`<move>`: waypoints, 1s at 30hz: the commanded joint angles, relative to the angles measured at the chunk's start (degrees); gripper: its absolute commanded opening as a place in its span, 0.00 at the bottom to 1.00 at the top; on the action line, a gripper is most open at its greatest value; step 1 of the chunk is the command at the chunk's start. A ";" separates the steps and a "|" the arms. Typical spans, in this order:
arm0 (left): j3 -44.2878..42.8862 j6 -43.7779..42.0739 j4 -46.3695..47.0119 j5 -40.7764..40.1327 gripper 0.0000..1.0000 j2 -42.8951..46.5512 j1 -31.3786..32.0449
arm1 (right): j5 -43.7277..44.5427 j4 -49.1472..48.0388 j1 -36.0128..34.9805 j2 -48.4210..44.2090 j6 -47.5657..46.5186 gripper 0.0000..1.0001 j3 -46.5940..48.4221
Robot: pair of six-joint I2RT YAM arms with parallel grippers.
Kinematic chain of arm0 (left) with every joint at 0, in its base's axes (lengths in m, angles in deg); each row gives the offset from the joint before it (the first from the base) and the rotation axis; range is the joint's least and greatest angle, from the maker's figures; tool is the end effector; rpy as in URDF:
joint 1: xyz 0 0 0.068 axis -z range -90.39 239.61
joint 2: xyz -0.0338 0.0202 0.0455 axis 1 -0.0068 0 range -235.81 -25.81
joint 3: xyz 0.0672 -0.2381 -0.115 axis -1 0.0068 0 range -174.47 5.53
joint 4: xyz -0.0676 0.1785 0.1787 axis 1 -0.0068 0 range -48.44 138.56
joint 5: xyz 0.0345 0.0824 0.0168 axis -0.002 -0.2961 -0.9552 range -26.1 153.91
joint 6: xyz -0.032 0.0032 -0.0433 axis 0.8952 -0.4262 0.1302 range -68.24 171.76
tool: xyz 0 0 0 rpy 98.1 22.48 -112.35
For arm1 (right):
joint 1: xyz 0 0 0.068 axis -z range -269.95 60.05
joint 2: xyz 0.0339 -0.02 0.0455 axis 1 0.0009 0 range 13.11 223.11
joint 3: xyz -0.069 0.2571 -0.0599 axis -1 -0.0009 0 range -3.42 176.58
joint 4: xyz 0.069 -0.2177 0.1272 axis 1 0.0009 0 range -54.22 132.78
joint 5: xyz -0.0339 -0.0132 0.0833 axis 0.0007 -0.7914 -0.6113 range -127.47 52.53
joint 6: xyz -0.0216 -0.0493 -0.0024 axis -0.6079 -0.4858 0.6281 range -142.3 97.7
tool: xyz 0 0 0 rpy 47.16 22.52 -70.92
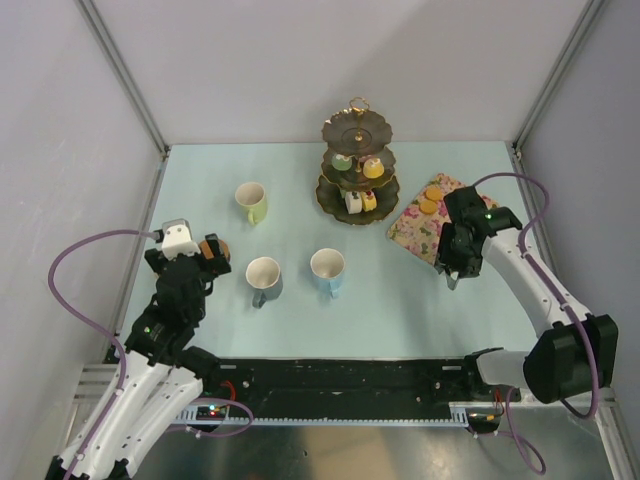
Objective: Serve the afternoon tea
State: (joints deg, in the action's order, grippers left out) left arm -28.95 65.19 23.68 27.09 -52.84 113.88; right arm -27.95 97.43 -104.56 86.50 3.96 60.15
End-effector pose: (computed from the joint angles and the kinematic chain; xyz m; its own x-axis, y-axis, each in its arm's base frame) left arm 0.1161 -0.0289 0.2940 -0.2209 -0.1043 -0.9697 -0.2503 0.9670 -0.0470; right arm 0.2249 0.0525 0.2805 -0.9104 0.2136 -0.3544 0.2284 0.9736 0.0000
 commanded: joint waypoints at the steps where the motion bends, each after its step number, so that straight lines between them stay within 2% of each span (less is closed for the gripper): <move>1: 0.20 -0.98 1.64 -0.01 0.98 -0.39 0.34 | 0.37 -1.23 0.41 0.84 -0.33 0.53 -0.05; 19: 0.20 -0.95 1.66 0.11 0.98 -0.66 0.38 | 0.97 0.95 0.69 1.61 -1.29 0.53 -1.00; 25: 0.27 -0.95 1.64 0.08 0.98 -0.53 0.34 | -0.24 -0.43 0.64 3.16 -1.85 0.49 -1.58; 30: 0.20 -0.95 1.61 0.08 0.98 -0.36 0.34 | -0.79 -0.37 0.56 2.38 -2.44 0.42 -1.34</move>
State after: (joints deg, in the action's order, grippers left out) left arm -28.95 65.19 23.68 27.09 -53.19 113.88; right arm -28.30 97.58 -104.06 89.47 2.37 58.56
